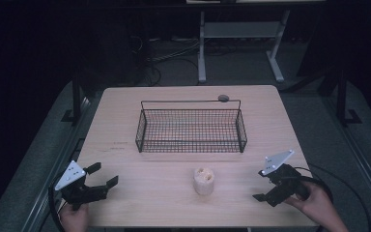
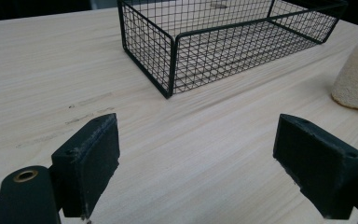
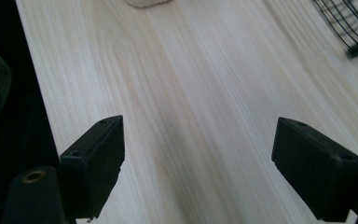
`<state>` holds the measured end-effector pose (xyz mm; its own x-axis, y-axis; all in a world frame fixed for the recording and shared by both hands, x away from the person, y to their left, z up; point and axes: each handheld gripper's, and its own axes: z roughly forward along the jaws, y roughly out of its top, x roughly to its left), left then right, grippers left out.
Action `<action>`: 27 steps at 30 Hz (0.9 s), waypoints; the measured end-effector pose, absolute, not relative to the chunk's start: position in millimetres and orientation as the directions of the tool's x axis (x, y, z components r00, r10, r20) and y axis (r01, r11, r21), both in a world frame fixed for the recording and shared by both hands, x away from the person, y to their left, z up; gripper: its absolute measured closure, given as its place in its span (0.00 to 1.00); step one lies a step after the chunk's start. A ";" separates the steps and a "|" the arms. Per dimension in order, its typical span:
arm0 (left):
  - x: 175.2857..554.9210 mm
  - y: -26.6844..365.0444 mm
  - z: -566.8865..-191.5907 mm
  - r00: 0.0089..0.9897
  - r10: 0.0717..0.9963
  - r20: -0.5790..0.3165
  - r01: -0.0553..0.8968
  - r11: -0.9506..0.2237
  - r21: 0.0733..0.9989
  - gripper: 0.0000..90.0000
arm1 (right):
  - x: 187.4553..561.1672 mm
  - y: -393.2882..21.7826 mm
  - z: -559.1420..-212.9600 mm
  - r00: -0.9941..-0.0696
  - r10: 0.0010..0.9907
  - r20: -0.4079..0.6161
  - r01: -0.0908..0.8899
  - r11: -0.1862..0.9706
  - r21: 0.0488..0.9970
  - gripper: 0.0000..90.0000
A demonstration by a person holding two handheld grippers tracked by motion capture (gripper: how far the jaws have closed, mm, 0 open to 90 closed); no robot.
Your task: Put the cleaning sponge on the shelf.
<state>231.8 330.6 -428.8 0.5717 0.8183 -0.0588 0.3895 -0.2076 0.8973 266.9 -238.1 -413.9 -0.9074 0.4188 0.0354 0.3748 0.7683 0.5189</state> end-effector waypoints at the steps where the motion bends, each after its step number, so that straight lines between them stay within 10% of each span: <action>1: 232.1 330.8 -428.9 0.573 0.818 -0.058 0.391 -0.210 0.896 0.15 | 267.4 -235.9 -413.4 -0.910 0.413 0.031 0.368 0.772 0.518 0.18; 27: 234.9 329.2 -430.0 0.575 0.816 -0.059 0.401 -0.218 0.890 0.15 | 291.5 -163.4 -393.2 -0.963 0.267 0.043 0.254 0.841 0.477 0.18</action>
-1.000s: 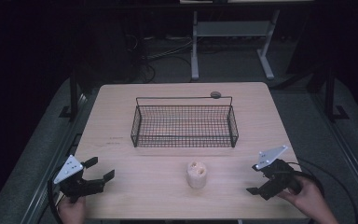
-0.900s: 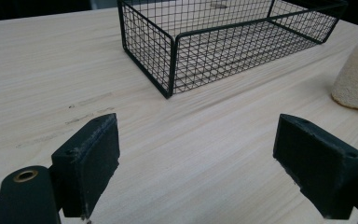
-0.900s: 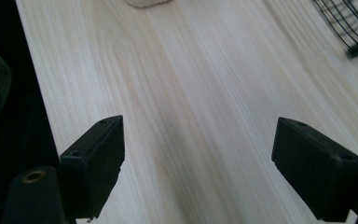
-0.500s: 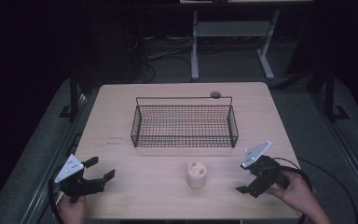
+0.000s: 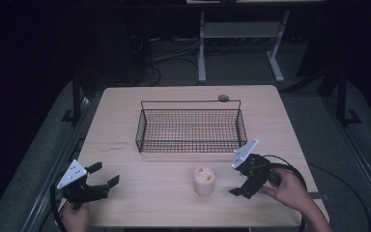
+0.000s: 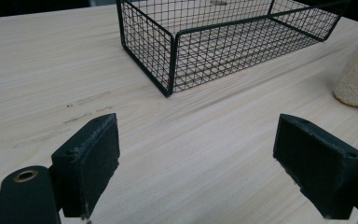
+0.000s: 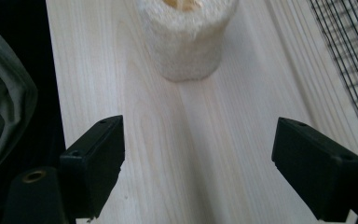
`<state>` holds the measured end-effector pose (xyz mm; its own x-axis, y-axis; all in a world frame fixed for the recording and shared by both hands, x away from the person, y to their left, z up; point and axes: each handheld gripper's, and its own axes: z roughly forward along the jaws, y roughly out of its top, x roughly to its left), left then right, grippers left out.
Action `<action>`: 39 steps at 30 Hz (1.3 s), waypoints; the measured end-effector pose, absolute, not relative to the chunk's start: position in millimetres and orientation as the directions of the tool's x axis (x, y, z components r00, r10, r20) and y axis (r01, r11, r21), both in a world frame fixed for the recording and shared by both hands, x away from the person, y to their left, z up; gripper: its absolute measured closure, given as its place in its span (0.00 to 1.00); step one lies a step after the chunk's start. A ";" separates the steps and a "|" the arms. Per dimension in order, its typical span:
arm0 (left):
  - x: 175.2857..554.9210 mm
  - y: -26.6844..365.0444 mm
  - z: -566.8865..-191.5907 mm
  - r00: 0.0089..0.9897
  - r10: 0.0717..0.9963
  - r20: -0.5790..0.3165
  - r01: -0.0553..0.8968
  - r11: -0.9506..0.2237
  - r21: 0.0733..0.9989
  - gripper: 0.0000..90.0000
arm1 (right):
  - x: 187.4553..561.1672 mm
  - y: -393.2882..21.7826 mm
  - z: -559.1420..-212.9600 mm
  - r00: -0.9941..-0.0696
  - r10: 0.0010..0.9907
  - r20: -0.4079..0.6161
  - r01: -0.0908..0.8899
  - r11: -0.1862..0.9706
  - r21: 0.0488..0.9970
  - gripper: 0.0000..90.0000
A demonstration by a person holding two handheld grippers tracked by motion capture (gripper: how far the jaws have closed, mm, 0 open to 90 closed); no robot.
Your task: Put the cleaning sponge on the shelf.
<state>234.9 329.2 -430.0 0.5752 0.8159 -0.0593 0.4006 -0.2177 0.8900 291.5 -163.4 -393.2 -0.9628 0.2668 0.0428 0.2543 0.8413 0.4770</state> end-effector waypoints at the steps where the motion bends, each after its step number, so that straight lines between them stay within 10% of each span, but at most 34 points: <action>1: 235.0 329.5 -430.0 0.574 0.817 -0.059 0.399 -0.216 0.891 0.15 | 292.3 -160.5 -392.7 -0.965 0.258 0.044 0.247 0.844 0.477 0.18; 39: 234.5 332.6 -428.9 0.572 0.817 -0.068 0.393 -0.200 0.897 0.15 | 319.8 -86.6 -387.7 -0.988 0.133 0.081 0.155 0.888 0.433 0.19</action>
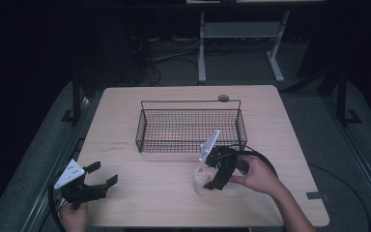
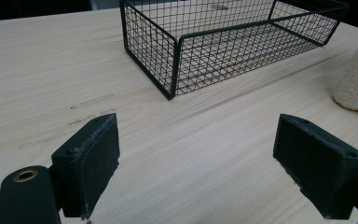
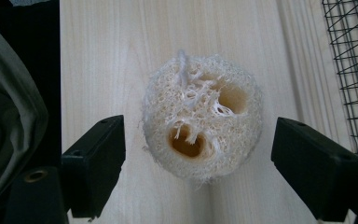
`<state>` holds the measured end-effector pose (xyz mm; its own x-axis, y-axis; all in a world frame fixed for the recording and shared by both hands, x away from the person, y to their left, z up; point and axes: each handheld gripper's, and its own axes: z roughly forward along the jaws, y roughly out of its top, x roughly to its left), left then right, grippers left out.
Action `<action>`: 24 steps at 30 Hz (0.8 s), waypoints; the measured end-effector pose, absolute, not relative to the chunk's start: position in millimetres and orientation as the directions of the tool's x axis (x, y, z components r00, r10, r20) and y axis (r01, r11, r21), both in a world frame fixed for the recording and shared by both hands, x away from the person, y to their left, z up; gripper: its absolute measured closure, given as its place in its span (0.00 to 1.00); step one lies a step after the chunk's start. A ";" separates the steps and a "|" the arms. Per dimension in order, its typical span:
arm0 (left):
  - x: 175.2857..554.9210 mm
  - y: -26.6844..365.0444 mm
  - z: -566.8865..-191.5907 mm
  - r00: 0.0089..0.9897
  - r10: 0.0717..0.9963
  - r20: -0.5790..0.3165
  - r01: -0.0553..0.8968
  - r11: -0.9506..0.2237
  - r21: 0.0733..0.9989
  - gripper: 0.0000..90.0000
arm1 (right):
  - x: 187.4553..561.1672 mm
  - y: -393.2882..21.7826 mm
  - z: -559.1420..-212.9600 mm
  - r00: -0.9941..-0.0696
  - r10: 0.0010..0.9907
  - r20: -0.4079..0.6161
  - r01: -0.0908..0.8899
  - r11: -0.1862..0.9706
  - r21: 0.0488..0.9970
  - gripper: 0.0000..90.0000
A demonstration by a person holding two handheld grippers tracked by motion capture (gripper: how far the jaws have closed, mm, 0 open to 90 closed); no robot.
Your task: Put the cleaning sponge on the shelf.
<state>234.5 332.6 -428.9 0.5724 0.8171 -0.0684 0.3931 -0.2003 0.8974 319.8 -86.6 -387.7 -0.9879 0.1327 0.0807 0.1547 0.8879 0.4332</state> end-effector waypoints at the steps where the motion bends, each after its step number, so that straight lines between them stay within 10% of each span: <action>1: 234.5 332.8 -428.8 0.572 0.817 -0.068 0.393 -0.201 0.897 0.15 | 320.9 -85.3 -389.3 -0.987 0.131 0.088 0.156 0.890 0.428 0.19; 24: 233.6 334.8 -428.3 0.567 0.821 -0.071 0.393 -0.194 0.899 0.15 | 321.1 -79.6 -387.1 -0.989 0.105 0.106 0.139 0.902 0.410 0.32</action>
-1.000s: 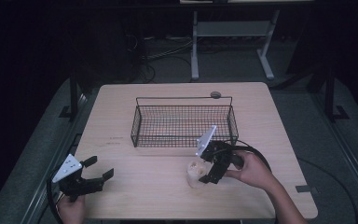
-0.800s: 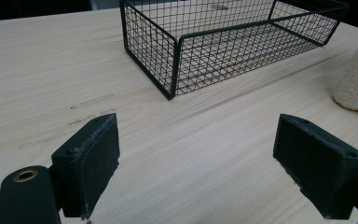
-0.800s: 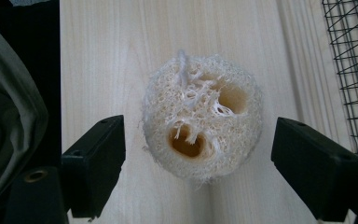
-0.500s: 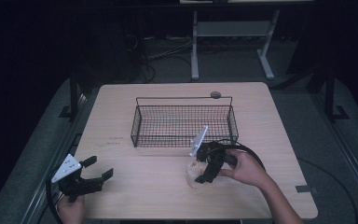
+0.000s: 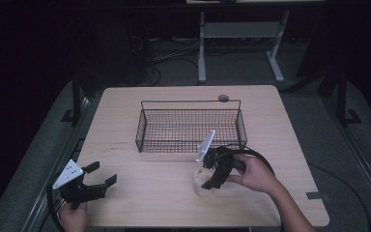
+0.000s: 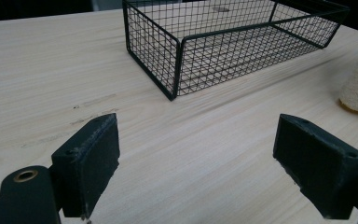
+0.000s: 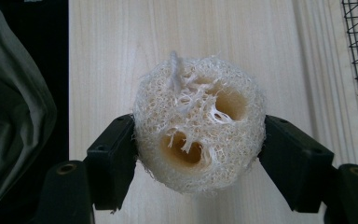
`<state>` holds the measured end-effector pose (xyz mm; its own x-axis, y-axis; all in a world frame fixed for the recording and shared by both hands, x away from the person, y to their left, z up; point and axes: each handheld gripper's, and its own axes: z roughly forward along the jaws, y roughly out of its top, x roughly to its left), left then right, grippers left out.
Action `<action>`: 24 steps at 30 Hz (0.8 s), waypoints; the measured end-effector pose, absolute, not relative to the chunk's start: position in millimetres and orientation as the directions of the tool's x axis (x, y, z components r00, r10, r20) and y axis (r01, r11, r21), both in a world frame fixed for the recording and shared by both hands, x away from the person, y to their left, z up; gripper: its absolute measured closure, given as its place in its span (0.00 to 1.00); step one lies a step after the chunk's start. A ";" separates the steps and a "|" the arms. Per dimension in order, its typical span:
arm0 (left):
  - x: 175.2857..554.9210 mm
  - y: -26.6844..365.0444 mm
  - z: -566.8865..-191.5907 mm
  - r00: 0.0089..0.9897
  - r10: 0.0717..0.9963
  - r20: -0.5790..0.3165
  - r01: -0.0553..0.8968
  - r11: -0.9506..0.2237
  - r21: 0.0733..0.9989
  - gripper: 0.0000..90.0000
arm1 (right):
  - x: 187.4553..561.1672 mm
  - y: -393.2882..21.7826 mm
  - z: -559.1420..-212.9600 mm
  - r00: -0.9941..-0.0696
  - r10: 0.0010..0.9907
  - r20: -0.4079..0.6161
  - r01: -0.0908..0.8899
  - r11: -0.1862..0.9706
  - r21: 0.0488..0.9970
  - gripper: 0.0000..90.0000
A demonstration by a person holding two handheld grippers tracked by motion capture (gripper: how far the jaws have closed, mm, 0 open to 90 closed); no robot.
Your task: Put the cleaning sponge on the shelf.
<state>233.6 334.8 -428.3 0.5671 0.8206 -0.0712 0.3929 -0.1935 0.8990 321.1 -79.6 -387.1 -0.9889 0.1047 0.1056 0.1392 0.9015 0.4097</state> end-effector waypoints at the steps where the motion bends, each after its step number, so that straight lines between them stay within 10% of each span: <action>1: 233.4 334.7 -428.2 0.567 0.821 -0.070 0.392 -0.194 0.899 0.15 | 320.9 -79.8 -384.9 -0.990 0.103 0.099 0.134 0.903 0.408 0.32; 24: 232.6 338.4 -428.4 0.561 0.824 -0.081 0.389 -0.176 0.904 0.15 | 342.5 -89.0 -334.1 -0.991 0.131 0.031 0.133 0.912 0.388 0.33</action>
<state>232.6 338.4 -428.4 0.5611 0.8237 -0.0814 0.3894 -0.1759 0.9041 342.5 -89.0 -334.1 -0.9909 0.1312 0.0314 0.1330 0.9122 0.3875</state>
